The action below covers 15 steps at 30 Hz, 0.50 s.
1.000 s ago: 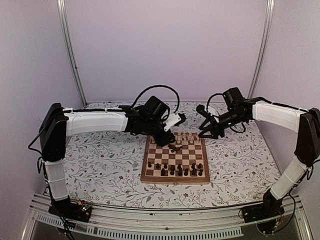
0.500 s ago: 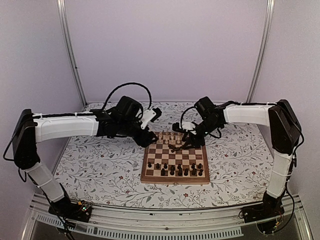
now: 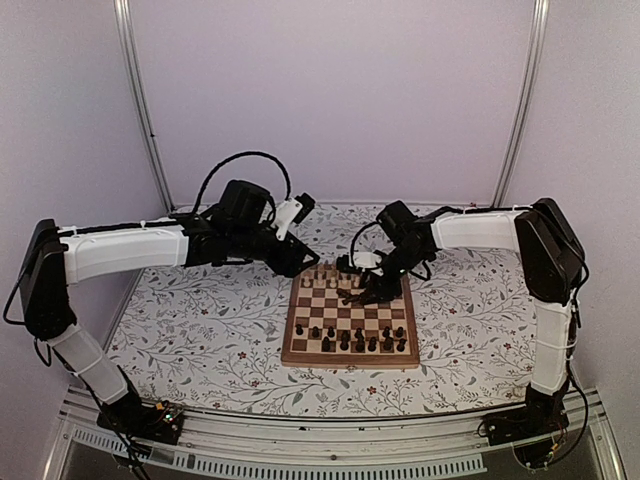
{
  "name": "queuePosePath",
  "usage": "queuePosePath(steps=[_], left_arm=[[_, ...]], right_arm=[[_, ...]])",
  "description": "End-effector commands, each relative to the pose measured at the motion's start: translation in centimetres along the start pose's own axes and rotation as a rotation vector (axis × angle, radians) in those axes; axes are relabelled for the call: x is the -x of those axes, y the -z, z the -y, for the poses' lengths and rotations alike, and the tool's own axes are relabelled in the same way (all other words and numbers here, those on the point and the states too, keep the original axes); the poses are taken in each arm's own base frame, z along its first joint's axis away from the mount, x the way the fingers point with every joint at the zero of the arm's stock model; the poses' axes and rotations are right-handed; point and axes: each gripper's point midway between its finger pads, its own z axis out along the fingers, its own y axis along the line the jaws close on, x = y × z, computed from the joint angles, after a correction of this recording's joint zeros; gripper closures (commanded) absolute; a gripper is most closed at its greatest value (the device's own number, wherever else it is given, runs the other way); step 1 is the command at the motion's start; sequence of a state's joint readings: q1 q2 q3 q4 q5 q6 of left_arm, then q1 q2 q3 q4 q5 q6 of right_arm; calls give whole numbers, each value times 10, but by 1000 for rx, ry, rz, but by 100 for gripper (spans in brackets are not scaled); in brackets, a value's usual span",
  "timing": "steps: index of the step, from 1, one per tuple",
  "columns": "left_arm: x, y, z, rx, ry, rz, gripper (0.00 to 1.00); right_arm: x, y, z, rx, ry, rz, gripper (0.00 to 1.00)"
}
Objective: Set up the chess pieces on the board
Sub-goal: Pick up the chess piece from the chessboard.
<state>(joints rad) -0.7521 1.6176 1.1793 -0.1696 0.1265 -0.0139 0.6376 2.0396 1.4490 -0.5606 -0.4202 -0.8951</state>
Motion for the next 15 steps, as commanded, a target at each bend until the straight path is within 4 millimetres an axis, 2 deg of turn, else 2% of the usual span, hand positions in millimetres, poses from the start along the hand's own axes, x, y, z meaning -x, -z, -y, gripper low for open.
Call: queuePosePath(steps=[1,9,15], left_arm=[[12,0,4,-42,15,23,32],[13,1,8,-63,8,18,32],[16,4,6,-50,8,21,33]], right_arm=[[3,-9,0,11,20,-12,51],[-1,-16,-19,89,26,-32,56],[-2,-13,-30,137,5,-39,73]])
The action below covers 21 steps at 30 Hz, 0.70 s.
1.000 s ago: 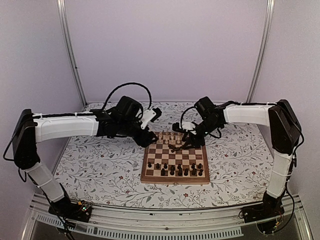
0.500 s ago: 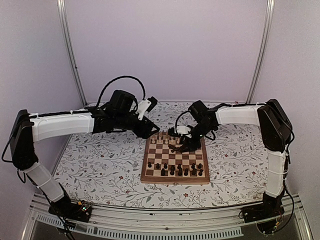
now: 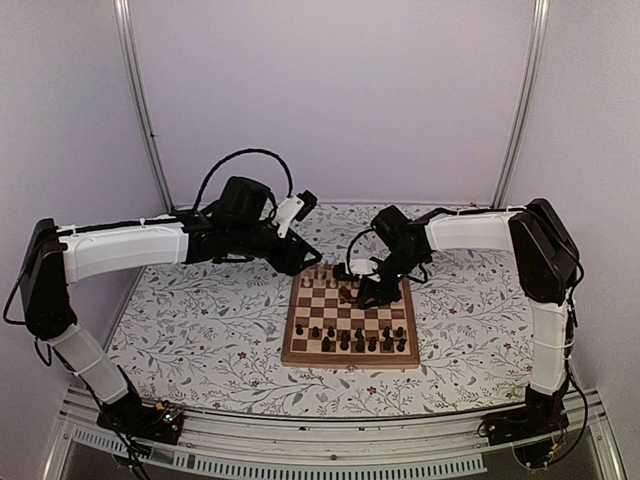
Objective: Set up the chess pieces on the board
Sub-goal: Pick up the chess piece from the chessboard.
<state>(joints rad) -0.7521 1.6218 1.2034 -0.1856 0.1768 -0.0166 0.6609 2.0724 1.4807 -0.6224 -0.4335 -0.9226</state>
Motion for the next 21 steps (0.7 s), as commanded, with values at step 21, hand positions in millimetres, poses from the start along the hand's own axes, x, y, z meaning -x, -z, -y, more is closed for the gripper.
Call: queuePosePath(steps=[21], left_arm=[[-22,-10,10,-157,257,62,36]], right_arm=[[43,48,-46,98,-17,196,87]])
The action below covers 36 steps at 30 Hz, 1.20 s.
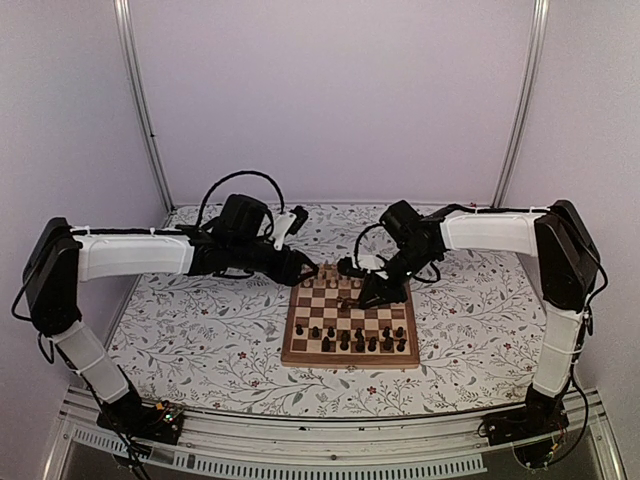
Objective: Set up the chess pieces on the board
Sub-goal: Pick up the chess piece from the chessboard, then place the chess piece on the chessboard.
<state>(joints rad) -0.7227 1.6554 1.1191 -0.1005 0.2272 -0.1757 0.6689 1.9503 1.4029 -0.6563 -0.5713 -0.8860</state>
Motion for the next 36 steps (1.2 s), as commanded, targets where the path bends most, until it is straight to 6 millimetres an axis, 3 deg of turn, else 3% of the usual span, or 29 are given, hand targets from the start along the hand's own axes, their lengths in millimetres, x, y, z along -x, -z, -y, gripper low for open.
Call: queuePosePath(steps=[1,6,10,15,21,25,32,36], left_arm=[[1,5,20,-157,94,82,35],[-12,-5,37,-300,181,83,34],[-21,-19,37,-354,250,64,38],[-35,-29,24,-384,330,29,44],[-52,-37,37,-512,383,-32,44],[-53,-44,48,-576,393,-47,46],[-50,-51,60,-631,385,-66,58],[-53,-54,63,-653,392,-86,61]], right_arm=[[25,17,-13,15,12,92,87],[27,16,-16,38,2,111,88],[26,12,-18,59,-8,120,88],[22,9,-19,61,-15,115,88],[22,6,-18,65,-22,116,88],[20,4,-17,65,-27,109,87],[19,3,-16,65,-32,104,87],[18,3,-16,63,-35,103,87]])
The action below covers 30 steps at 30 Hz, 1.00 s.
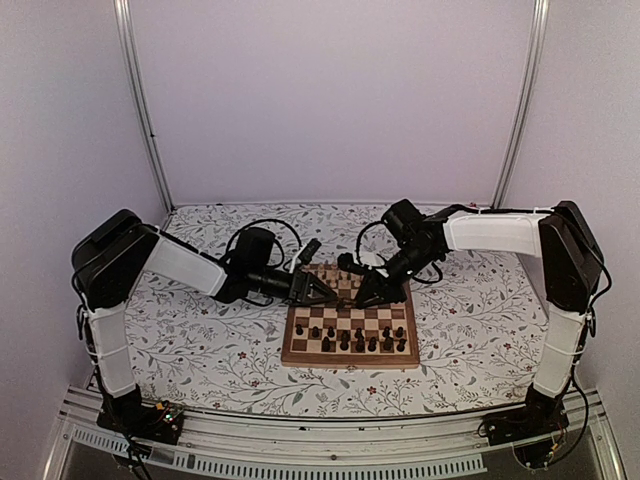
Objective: Set up the chess pieces on the board
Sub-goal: Place the chess piece on the chessboard.
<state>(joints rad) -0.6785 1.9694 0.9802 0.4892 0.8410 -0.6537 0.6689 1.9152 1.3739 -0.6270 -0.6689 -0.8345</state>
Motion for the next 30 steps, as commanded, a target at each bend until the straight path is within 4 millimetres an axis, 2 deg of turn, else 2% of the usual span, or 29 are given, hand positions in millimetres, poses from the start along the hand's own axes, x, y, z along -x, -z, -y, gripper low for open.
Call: queuePosePath(steps=[1,8,14,19,25,30], left_arm=[[1,-9,12,-63,-19,-23,61],[-2,-17,13,-75,-17,-67,67],[2,-16,17,-69,-27,-68,81],[13,-7,22,-33,-54,-70,95],[28,10,23,38,-94,-53,98],[34,14,23,92,-121,-68,99]], right_arm=[[1,-5,-3,19,-5,12,87],[0,-5,-3,19,-8,9,87],[-4,-7,-1,12,-12,-4,87],[-10,-6,3,7,-26,-7,87],[-23,-4,9,-4,-51,-15,87],[-28,-6,9,0,-63,-23,87]])
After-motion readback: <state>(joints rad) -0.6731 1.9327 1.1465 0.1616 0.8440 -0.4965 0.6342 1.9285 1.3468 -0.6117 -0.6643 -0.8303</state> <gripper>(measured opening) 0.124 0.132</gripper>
